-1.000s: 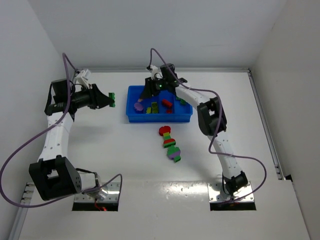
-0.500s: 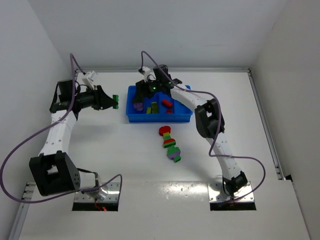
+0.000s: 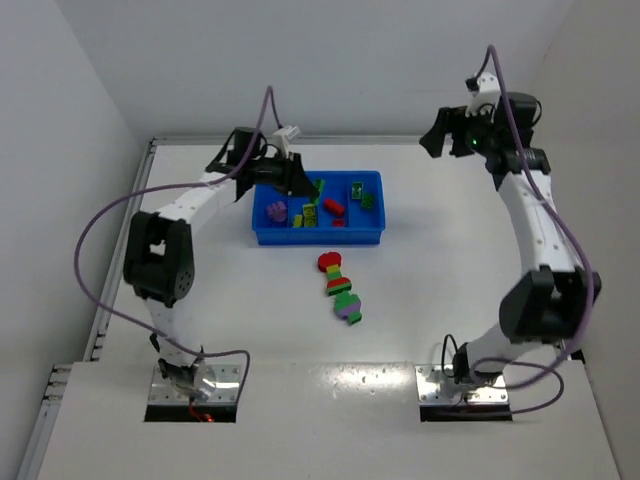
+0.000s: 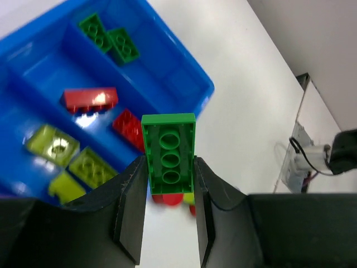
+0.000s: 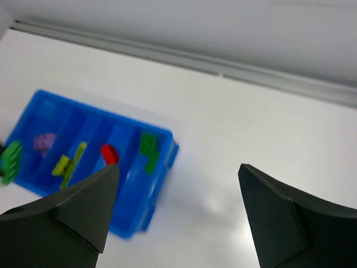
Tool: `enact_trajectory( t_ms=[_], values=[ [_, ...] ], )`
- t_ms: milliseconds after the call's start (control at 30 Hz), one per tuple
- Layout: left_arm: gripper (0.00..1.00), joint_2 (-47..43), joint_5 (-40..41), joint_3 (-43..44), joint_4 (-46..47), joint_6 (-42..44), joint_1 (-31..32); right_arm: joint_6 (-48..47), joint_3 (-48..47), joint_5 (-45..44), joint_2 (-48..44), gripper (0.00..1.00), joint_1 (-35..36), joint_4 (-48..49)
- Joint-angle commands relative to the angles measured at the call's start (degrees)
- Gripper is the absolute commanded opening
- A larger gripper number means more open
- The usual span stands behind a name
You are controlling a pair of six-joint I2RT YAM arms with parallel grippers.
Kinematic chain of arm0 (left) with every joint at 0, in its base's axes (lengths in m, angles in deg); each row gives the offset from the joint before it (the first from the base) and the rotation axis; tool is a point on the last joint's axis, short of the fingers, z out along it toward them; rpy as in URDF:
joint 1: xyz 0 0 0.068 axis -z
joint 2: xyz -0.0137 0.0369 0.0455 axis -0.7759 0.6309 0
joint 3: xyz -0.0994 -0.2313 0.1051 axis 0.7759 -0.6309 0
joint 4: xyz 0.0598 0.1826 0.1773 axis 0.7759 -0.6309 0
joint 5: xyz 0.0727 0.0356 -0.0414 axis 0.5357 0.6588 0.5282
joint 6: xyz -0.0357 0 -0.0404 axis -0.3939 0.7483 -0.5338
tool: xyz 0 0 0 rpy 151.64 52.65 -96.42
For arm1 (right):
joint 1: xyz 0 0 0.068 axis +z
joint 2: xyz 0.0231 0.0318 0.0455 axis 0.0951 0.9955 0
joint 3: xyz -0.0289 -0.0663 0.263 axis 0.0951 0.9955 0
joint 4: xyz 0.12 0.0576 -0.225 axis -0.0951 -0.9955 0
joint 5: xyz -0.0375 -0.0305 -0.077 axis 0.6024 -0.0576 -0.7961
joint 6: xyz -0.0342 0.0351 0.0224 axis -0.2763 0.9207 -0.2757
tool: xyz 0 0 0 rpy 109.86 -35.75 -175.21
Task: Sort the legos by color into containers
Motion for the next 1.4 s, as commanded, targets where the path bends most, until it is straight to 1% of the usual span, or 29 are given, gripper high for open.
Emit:
enact_trajectory(
  t_ms=[0,33,100,133,200,267,367,467,533,667,700,833,867,900,967,1000,1067,1100,1133,1167,1200,1233,1267,1300,1333,1367],
  values=[
    [0.03,7.0,0.7,6.8,3.6,-3.6,2.8,-5.5,11.3,-1.3,-9.9,0.88,1.2,-6.0],
    [0.03,8.8,1.3,10.4,3.6,-4.2,4.3,-5.5,13.7,-1.3,-12.1,0.88,0.7,-6.0],
    [0.03,13.8,1.3,14.0,4.2,-5.1,5.7,-4.8,18.9,-1.3,-15.6,0.88,-0.4,-6.6],
    [0.03,15.2,2.1,15.6,4.2,-5.1,6.4,-4.8,20.4,-1.3,-18.7,0.88,-1.5,-7.4],
    [0.04,18.1,2.6,20.3,4.2,-6.3,8.5,-3.4,24.3,-0.3,-21.6,0.88,-2.2,-7.4],
    [0.04,21.7,3.1,24.0,4.2,-7.1,10.4,-2.7,26.1,-0.3,-25.1,0.88,-2.8,-8.0],
    [0.05,24.6,4.6,27.0,4.2,-7.1,12.7,-2.1,27.6,-0.3,-27.3,0.88,-4.1,-9.2],
    [0.14,26.9,5.4,28.8,4.2,-7.1,14.0,-2.1,28.1,-0.8,-28.5,0.89,-5.4,-10.3],
    [0.23,27.9,7.5,29.3,4.2,-7.7,14.0,-2.1,28.1,-0.8,-28.5,0.89,-6.0,-11.0],
    [0.31,29.3,11.4,29.9,3.0,-8.3,14.6,-2.8,27.0,0.3,-28.5,0.89,-6.0,-12.1],
    [0.35,29.9,12.6,29.9,3.0,-8.3,14.6,-4.2,26.9,0.3,-28.5,0.89,-6.0,-12.9],
    [0.36,29.9,14.7,30.4,1.8,-8.3,14.6,-5.5,26.9,1.7,-28.0,0.89,-6.0,-14.1],
    [0.39,29.9,14.7,30.4,1.8,-7.7,14.6,-5.5,26.9,1.7,-28.0,0.89,-6.0,-14.1],
    [0.49,29.9,14.7,30.4,1.8,-7.7,14.6,-6.0,26.9,2.6,-27.4,0.89,-6.0,-14.1],
    [0.54,29.9,14.7,30.9,1.8,-7.7,14.0,-6.7,26.9,3.9,-27.4,0.89,-5.4,-14.6],
    [0.60,29.9,12.6,30.9,1.8,-7.7,14.0,-7.3,26.9,6.0,-27.4,0.89,-5.4,-15.1],
    [0.71,29.1,10.6,30.9,3.5,-8.9,13.4,-8.8,27.5,6.7,-27.4,0.89,-4.3,-15.8],
    [0.83,28.1,8.8,30.9,4.1,-8.9,13.4,-10.3,28.1,7.2,-27.4,0.89,-4.3,-16.6],
    [0.90,27.5,7.9,30.3,4.8,-9.9,12.8,-11.1,28.1,7.2,-27.4,0.89,-3.7,-16.6],
    [0.93,26.0,6.9,29.6,5.7,-10.6,12.8,-11.8,28.7,7.2,-27.4,0.89,-2.8,-18.0],
    [0.93,25.0,6.1,29.6,7.0,-11.9,12.2,-13.6,28.7,7.9,-27.4,0.88,-2.2,-18.8],
    [0.93,22.4,5.5,28.6,8.0,-13.0,11.6,-15.0,28.7,8.4,-27.4,0.85,0.1,-20.9],
    [0.93,22.4,5.0,27.8,8.6,-13.0,11.6,-16.5,28.7,9.0,-27.4,0.85,1.9,-22.0],
    [0.93,19.1,5.0,27.1,8.7,-13.0,10.8,-19.1,29.2,8.5,-27.4,0.85,4.2,-22.7],
    [0.93,17.3,5.6,26.4,8.7,-13.0,10.8,-20.0,29.8,7.5,-28.2,0.85,6.9,-22.7],
    [0.93,15.6,6.2,25.7,8.7,-13.0,9.9,-20.6,30.9,4.9,-28.2,0.85,12.7,-22.7]
  ],
)
